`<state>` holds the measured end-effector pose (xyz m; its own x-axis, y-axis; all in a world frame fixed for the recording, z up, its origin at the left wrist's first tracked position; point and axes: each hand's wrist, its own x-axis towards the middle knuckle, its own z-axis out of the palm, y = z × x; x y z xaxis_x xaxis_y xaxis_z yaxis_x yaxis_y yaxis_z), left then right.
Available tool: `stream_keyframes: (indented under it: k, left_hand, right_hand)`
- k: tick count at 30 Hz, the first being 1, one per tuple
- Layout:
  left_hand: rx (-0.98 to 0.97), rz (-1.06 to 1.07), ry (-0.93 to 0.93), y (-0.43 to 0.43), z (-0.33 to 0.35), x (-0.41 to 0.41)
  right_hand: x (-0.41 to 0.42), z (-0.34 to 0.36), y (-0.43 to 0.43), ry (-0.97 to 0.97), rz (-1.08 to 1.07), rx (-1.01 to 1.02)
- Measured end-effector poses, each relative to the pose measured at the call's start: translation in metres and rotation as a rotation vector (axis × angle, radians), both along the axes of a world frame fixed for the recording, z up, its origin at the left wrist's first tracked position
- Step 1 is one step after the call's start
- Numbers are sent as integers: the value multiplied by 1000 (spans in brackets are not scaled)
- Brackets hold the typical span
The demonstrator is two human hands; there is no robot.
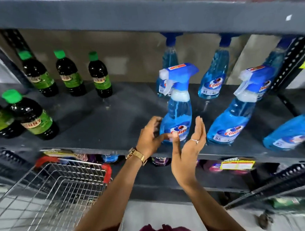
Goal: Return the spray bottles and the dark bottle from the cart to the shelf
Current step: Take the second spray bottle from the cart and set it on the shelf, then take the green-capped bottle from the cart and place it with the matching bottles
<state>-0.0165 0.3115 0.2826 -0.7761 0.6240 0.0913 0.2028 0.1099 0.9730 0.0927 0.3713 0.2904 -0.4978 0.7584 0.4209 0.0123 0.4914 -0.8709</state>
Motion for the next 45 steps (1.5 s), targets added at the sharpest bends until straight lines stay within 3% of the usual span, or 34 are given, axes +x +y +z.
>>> stream_keyframes:
  k: [4,9,12,18,21,26,29,32,34,36,42,45]
  left_hand:
    - [-18,110,149,-33,-4,5]
    - [-41,571,314,-132,-27,8]
    - [-109,850,278,-202,-58,25]
    - [-212,1269,-111,-319,-128,82]
    - [-291,1327,-233,-344,-155,100]
    - [-573,1216,-887,-380,-230,127]
    - [-655,1115,-1107,-385,-263,147]
    - [-764,1175,-1162,-384,-283,159]
    - [-814,1372,-1139,-387,-287,166]
    - [-897,1538,-1106,-395,-294,175]
    - [-849,1502,-1333,-403,-321,185]
    - [-816,1654,-1200,-398,-325,182]
  right_hand:
    - [-9,2,-25,77,140,149]
    - [-36,-5,-85,-88,599,305]
    - [-50,-19,-137,-190,819,212]
    - [-65,-67,-238,-382,1113,-24]
    - [-71,-97,-272,-580,1231,-64]
    - [-79,-159,-323,-1012,1397,41]
    - [-82,-193,-336,-1232,1418,133]
    - [-82,-221,-337,-1410,1414,344]
    - [-79,-232,-337,-1501,1436,438]
    - [-75,-239,-342,-1555,1453,459]
    - [-60,-248,-367,-1631,1450,460]
    - [-59,-251,-368,-1657,1424,391]
